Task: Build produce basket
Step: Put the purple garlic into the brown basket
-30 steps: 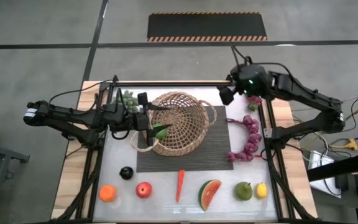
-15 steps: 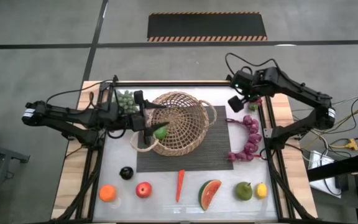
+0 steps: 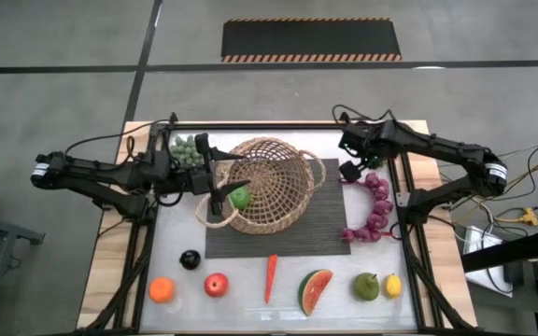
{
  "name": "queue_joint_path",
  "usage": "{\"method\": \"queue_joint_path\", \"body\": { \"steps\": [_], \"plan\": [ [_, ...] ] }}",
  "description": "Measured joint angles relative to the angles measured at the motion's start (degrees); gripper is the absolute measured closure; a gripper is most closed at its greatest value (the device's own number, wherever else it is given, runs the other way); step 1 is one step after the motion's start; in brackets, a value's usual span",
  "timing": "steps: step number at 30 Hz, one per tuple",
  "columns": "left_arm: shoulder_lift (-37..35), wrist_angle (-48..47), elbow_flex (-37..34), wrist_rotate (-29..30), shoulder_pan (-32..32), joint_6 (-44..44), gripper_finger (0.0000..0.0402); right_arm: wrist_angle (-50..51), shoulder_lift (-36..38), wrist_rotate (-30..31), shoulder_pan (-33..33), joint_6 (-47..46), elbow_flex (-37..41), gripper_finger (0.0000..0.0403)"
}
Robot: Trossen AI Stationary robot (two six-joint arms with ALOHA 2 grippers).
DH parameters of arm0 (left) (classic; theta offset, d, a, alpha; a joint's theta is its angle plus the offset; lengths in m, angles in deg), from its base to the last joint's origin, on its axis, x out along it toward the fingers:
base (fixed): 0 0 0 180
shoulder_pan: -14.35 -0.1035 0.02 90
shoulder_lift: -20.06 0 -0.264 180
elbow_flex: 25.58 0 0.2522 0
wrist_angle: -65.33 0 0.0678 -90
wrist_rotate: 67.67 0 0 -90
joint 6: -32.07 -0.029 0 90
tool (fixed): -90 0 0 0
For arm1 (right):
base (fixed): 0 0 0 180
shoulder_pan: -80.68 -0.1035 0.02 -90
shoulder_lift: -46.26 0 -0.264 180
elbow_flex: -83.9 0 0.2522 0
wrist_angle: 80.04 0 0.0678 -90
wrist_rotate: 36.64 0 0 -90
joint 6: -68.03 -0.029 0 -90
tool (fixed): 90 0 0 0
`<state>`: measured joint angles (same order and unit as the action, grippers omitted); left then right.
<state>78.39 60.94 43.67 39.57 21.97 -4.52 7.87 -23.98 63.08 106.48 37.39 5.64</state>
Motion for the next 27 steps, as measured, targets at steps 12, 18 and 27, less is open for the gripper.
{"method": "queue_joint_path", "body": {
  "steps": [12, 18, 27],
  "plan": [
    [-0.3, 0.1, -0.4, 0.0, 0.0, -0.3, 0.0148, -16.1, -0.2, -5.1, 2.4, 7.5, 13.4, 0.0035],
    [-0.3, 0.2, -0.4, 0.0, 0.0, -0.3, 0.0148, -20.4, -0.2, -5.7, 2.4, 8.1, 18.1, 0.0035],
    [-0.4, 0.3, -0.5, 0.0, 0.0, -0.3, 0.0148, -31.2, -0.2, -5.7, 2.4, 10.7, 25.0, 0.0074]
  ]
}}
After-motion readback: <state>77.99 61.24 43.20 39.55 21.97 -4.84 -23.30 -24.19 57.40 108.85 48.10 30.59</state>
